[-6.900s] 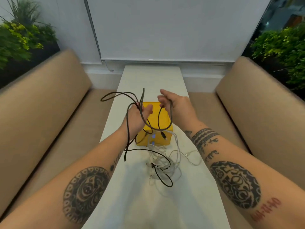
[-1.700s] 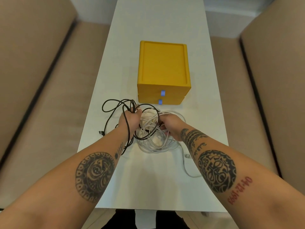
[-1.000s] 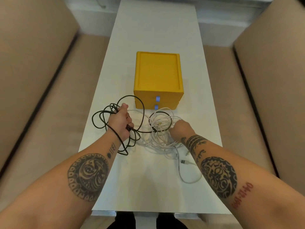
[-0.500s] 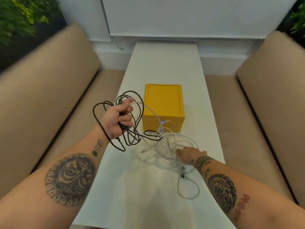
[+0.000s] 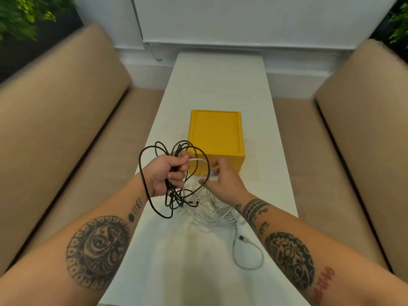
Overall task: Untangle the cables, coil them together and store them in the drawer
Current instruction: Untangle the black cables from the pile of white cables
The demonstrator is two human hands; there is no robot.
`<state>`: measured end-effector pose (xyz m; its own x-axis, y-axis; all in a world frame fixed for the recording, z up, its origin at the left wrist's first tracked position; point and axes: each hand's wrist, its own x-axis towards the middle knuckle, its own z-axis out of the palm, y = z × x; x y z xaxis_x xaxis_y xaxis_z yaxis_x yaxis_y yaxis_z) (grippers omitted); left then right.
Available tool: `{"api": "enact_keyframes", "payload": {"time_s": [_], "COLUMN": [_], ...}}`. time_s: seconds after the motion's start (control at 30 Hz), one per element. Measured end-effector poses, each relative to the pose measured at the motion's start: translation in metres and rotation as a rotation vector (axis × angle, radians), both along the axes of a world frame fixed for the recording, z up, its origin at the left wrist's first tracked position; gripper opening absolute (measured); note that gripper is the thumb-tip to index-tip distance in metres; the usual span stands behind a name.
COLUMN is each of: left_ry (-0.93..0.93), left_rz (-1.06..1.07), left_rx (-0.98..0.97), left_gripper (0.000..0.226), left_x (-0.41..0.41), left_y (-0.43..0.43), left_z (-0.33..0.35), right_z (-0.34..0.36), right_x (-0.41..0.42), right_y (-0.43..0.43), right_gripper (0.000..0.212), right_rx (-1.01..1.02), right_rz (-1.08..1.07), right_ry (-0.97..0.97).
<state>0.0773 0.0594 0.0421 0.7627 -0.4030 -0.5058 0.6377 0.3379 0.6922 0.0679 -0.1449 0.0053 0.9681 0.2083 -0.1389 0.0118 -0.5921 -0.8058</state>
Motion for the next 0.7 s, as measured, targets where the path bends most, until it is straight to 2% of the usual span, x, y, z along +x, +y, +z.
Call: {"api": "enact_keyframes", "payload": {"time_s": [0.03,0.07,0.13,0.2,0.33,0.4,0.47,0.5,0.57,0.63,0.7], "left_ry": [-0.011,-0.021,-0.038,-0.052,-0.027,0.022,0.067,0.082,0.085,0.067,0.023], "left_rz": [-0.030,-0.047,-0.016,0.080,0.348,0.501,0.587,0.595,0.553,0.437,0.291], "left_rx": [-0.031,-0.053,-0.047,0.057,0.344,0.357,0.269,0.197,0.041,-0.096,-0.192], "left_gripper": [0.011,0.011,0.014,0.020,0.026,0.022,0.022,0.027,0.037,0.042,0.044], "left_x": [-0.001,-0.001,0.000,0.003,0.004,0.001,-0.004,-0.007,-0.013,-0.015,-0.012], "left_y": [0.003,0.006,0.011,0.016,0.032,0.040,0.046,0.049,0.054,0.054,0.047], "left_z": [-0.001,-0.002,-0.005,-0.011,-0.033,-0.041,-0.041,-0.039,-0.030,-0.015,0.008], "right_z": [0.000,-0.001,0.003,0.014,0.048,0.068,0.082,0.087,0.086,0.072,0.055], "right_x": [0.000,0.003,0.010,0.017,0.033,0.042,0.051,0.056,0.063,0.063,0.057], "right_y": [0.004,0.006,0.007,0.005,0.004,0.006,0.004,0.001,-0.007,-0.017,-0.025], "right_gripper": [0.050,0.048,0.023,0.027,0.031,0.028,0.028,0.029,0.034,0.040,0.035], "right_rx": [0.071,0.086,-0.039,-0.072,0.055,0.213,0.309,0.293,0.149,-0.078,-0.260], "right_rz": [-0.020,-0.006,0.087,0.107,0.065,-0.021,-0.156,-0.205,-0.220,-0.179,-0.155], "right_ry": [0.004,0.010,0.036,0.087,0.023,0.002,-0.035,-0.062,-0.084,-0.066,-0.022]}}
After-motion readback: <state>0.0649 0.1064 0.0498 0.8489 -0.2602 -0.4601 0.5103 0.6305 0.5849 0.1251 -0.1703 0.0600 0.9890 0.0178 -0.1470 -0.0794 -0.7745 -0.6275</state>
